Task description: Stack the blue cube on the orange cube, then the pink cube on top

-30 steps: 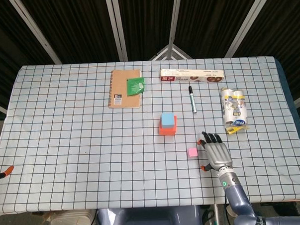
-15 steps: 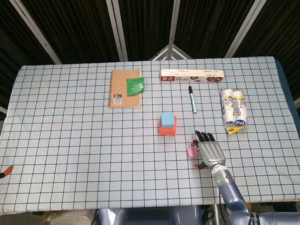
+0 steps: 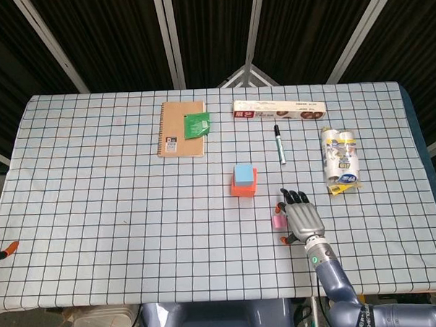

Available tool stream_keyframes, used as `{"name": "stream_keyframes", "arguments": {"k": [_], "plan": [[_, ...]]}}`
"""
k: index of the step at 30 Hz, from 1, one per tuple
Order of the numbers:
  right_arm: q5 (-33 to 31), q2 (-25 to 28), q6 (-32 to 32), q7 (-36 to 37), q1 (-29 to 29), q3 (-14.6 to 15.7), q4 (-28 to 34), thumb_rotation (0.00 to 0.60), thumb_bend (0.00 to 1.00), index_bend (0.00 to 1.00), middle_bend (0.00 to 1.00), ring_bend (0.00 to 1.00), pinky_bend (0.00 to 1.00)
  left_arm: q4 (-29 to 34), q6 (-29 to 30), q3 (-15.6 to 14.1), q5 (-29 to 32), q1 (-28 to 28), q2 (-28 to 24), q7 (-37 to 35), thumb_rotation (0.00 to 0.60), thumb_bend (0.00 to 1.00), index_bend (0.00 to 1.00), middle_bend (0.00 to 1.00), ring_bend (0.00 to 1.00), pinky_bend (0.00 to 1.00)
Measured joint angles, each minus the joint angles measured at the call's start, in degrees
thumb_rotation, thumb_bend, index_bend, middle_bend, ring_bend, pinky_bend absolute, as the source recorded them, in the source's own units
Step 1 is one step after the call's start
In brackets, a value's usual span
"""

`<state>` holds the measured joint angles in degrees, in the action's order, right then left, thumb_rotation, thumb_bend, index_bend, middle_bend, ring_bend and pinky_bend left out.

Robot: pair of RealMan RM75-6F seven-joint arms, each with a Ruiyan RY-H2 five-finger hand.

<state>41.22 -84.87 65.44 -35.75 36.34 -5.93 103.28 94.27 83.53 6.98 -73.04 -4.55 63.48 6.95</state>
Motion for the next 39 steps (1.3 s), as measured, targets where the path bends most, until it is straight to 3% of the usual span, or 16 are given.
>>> {"name": "stream_keyframes", "arguments": {"k": [39], "plan": [[-0.64, -0.58, -3.41, 2.34, 2.14, -0.63, -4.07, 0.600, 0.32, 0.50, 0.00, 0.00, 0.00, 0.24, 0.04, 0.24, 1.05, -0.24, 0.76, 2.32, 0.600, 0.12, 0.07, 0.00, 0.00, 0.00]]}}
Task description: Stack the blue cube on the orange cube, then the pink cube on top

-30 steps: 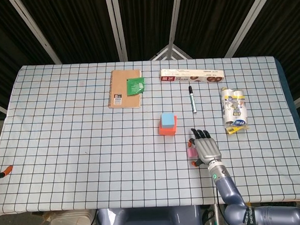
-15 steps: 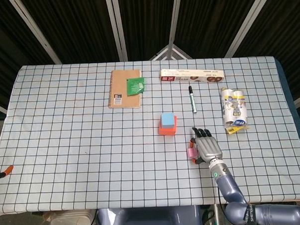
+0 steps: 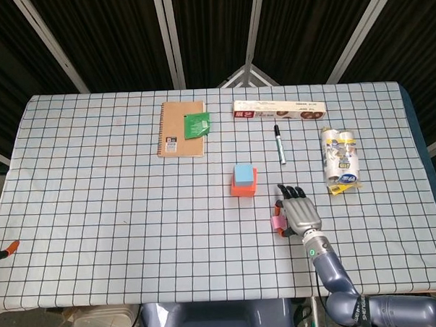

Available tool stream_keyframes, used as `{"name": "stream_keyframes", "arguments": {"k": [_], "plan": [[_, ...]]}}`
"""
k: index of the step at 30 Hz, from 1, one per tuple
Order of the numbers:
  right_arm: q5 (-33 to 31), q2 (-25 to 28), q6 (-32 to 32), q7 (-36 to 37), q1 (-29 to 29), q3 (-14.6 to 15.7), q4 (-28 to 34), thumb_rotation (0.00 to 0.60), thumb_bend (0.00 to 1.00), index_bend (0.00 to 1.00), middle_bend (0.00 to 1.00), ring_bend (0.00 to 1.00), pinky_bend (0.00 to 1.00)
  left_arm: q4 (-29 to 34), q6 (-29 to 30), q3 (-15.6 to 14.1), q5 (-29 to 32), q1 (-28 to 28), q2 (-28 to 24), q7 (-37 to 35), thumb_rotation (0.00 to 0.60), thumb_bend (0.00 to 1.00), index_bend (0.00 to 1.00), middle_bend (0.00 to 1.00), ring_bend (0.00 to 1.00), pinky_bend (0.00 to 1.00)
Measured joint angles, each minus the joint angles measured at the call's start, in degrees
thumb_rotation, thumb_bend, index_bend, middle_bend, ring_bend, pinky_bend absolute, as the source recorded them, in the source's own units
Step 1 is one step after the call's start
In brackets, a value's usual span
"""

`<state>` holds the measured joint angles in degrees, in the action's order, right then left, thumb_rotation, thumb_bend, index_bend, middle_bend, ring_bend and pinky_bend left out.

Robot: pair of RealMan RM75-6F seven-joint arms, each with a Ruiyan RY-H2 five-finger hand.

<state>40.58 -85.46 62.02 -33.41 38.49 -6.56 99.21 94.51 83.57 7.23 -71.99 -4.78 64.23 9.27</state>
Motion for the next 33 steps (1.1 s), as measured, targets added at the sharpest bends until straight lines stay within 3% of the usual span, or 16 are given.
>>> {"name": "stream_keyframes", "arguments": {"k": [10, 16, 22, 33], "plan": [[-0.01, 1.50, 1.74, -1.50, 0.16, -0.05, 2.59, 0.600, 0.32, 0.51, 0.00, 0.00, 0.00, 0.01, -0.21, -0.04, -0.16, -0.07, -0.13, -0.42, 0.600, 0.12, 0.07, 0.00, 0.00, 0.00], [-4.61, 5.48, 5.00, -6.74, 1.61, -1.86, 7.66, 0.600, 0.32, 0.51, 0.00, 0.00, 0.00, -0.03, -0.24, -0.14, -0.62, 0.02, -0.45, -1.50, 0.600, 0.12, 0.07, 0.00, 0.00, 0.00], [-12.59, 10.03, 9.82, -12.81, 4.50, -6.39, 12.50, 0.600, 0.32, 0.51, 0.00, 0.00, 0.00, -0.17, -0.33, -0.30, -1.15, 0.17, -0.94, -2.90, 0.600, 0.12, 0.07, 0.00, 0.00, 0.00], [-35.72, 14.51, 15.95, -25.88, 15.27, -15.55, 17.36, 0.600, 0.32, 0.51, 0.00, 0.00, 0.00, -0.44, -0.93, -0.58, -1.81, 0.05, -1.34, -4.12, 0.600, 0.12, 0.07, 0.00, 0.00, 0.00]]}}
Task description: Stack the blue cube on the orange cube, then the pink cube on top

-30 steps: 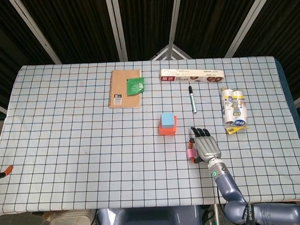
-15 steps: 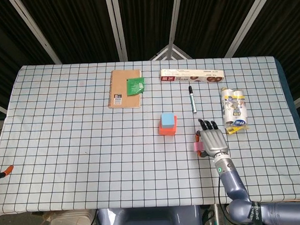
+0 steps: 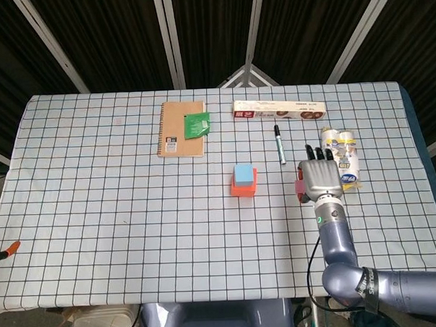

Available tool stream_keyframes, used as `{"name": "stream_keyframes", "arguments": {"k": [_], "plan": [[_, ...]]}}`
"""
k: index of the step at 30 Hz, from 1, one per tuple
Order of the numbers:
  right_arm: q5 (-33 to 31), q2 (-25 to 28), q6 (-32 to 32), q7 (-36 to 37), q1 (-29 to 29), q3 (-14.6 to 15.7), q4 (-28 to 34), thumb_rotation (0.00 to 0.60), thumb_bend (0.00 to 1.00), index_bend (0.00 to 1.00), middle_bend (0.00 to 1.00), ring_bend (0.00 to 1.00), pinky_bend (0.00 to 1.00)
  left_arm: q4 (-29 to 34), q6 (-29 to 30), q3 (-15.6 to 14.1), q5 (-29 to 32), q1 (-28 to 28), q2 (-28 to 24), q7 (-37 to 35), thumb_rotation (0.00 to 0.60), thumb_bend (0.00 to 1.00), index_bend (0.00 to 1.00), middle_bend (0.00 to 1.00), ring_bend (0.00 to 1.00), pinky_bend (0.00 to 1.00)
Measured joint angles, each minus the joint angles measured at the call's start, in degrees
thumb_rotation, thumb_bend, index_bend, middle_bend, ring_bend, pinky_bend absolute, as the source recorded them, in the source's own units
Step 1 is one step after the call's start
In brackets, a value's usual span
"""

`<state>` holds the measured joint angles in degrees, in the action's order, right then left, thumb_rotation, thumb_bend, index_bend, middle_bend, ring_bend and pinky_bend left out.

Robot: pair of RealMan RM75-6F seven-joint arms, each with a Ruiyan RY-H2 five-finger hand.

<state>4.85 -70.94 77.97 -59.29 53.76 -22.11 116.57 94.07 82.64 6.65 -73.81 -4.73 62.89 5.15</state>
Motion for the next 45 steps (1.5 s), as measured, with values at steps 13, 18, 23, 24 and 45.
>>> {"name": "stream_keyframes", "arguments": {"k": [13, 18, 23, 24, 45], "plan": [[-13.98, -7.15, 2.83, -6.82, 14.89, -7.99, -6.08, 0.600, 0.32, 0.51, 0.00, 0.00, 0.00, -0.60, -0.08, -0.11, -1.09, -0.21, -0.25, -1.39, 0.600, 0.12, 0.07, 0.00, 0.00, 0.00], [-17.19, -9.53, 3.71, -8.46, 18.45, -10.02, -9.99, 0.600, 0.32, 0.51, 0.00, 0.00, 0.00, -1.41, 0.25, 0.19, -1.18, -0.12, -0.28, -2.73, 0.600, 0.12, 0.07, 0.00, 0.00, 0.00], [-19.08, -11.02, 3.52, -9.69, 20.26, -10.93, -13.76, 0.600, 0.32, 0.51, 0.00, 0.00, 0.00, -1.55, 0.48, 0.12, -1.49, 0.05, -0.42, -3.32, 0.600, 0.12, 0.07, 0.00, 0.00, 0.00], [-19.41, -11.20, 3.47, -9.85, 20.44, -11.03, -14.21, 0.600, 0.32, 0.51, 0.00, 0.00, 0.00, -1.55, 0.50, 0.14, -1.45, 0.07, -0.43, -3.33, 0.600, 0.12, 0.07, 0.00, 0.00, 0.00], [-20.79, -15.18, -0.07, -10.44, 23.03, -11.89, -20.73, 0.600, 0.32, 0.51, 0.00, 0.00, 0.00, -1.30, -0.06, 0.14, -1.00, -0.23, -0.26, -2.48, 0.600, 0.12, 0.07, 0.00, 0.00, 0.00]]}}
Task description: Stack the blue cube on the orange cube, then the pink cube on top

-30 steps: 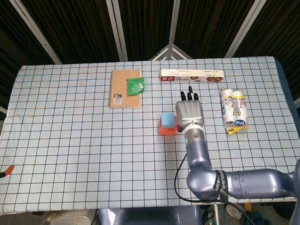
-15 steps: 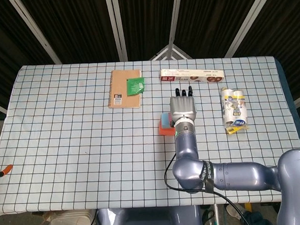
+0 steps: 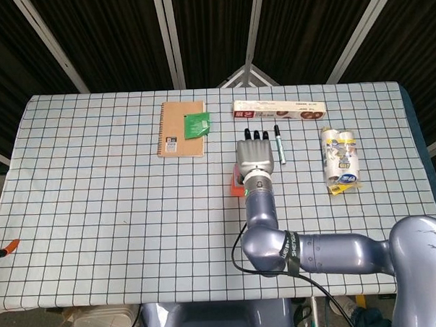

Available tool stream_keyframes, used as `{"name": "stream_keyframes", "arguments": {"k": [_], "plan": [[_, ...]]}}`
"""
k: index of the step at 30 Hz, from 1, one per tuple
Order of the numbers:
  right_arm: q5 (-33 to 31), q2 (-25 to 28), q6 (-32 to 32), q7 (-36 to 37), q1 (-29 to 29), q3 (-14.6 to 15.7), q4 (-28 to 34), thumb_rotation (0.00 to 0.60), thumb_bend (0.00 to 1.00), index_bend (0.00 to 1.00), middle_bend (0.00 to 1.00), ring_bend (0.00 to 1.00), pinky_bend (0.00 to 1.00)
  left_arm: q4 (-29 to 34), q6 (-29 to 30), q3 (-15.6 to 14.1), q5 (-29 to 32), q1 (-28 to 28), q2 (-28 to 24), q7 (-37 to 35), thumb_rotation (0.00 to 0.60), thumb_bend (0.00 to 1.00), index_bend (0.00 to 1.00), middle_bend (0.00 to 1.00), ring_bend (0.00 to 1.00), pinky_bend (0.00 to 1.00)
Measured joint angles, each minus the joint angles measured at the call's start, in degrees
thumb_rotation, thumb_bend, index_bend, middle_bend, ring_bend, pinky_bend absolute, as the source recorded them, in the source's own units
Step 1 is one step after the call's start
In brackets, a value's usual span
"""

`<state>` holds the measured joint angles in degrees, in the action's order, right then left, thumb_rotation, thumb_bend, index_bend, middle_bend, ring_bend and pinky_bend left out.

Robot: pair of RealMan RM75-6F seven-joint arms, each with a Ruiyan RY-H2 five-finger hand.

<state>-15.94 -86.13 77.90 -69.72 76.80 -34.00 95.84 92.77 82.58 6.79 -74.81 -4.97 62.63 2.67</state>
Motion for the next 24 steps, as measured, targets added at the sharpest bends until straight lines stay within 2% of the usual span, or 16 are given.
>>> {"name": "stream_keyframes", "arguments": {"k": [24], "plan": [[-0.50, -0.95, -1.93, -0.97, 0.57, -0.18, -2.46, 0.600, 0.32, 0.51, 0.00, 0.00, 0.00, 0.04, 0.18, 0.11, 0.32, 0.25, -0.30, -0.57, 0.600, 0.12, 0.07, 0.00, 0.00, 0.00]]}}
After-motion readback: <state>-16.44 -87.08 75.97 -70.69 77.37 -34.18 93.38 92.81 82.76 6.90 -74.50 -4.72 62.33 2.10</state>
